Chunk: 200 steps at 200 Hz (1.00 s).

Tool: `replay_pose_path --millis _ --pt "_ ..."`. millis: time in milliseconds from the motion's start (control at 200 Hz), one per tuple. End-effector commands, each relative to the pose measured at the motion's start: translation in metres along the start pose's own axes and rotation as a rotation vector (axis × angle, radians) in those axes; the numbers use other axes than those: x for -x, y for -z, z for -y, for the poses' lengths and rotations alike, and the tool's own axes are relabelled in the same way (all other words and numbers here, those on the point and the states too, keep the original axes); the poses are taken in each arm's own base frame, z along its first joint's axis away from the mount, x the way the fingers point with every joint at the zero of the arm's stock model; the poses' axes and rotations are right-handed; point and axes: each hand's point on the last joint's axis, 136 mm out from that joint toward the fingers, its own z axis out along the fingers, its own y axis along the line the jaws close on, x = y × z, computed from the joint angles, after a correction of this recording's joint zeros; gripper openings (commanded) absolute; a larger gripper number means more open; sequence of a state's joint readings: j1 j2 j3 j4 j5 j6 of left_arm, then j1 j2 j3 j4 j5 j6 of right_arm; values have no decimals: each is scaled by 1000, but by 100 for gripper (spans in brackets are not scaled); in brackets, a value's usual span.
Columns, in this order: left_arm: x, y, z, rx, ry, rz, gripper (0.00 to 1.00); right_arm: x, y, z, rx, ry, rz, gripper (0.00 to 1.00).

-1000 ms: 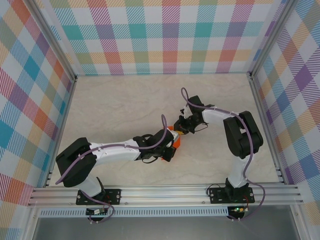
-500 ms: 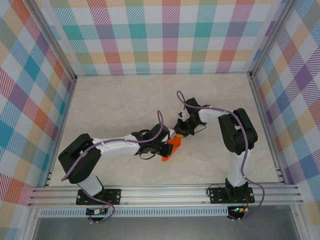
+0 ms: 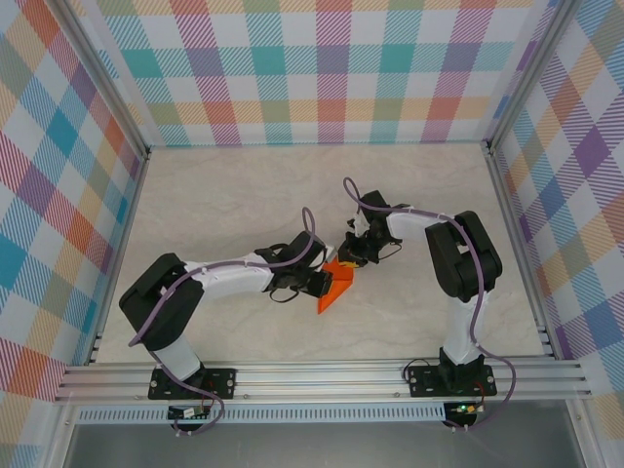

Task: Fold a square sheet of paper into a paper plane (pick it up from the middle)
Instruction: Third fold the triangle at the center of the table.

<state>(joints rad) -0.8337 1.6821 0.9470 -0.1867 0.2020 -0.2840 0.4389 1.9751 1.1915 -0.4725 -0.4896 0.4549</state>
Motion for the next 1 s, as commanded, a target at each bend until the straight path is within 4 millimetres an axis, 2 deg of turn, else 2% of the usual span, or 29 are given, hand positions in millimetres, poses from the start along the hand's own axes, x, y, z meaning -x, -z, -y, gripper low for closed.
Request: replay_pose_path --millis 0,405,995 --pt "4 -1 -1 -3 -24 -25 0 -8 -6 18 -77 -18 -31 15" --pt "-4 -5 -13 35 2 -42 0 -9 -2 18 -87 -20 -26 15" --pt "-3 -11 -24 83 15 -40 0 -11 -2 18 -90 -23 -24 16"
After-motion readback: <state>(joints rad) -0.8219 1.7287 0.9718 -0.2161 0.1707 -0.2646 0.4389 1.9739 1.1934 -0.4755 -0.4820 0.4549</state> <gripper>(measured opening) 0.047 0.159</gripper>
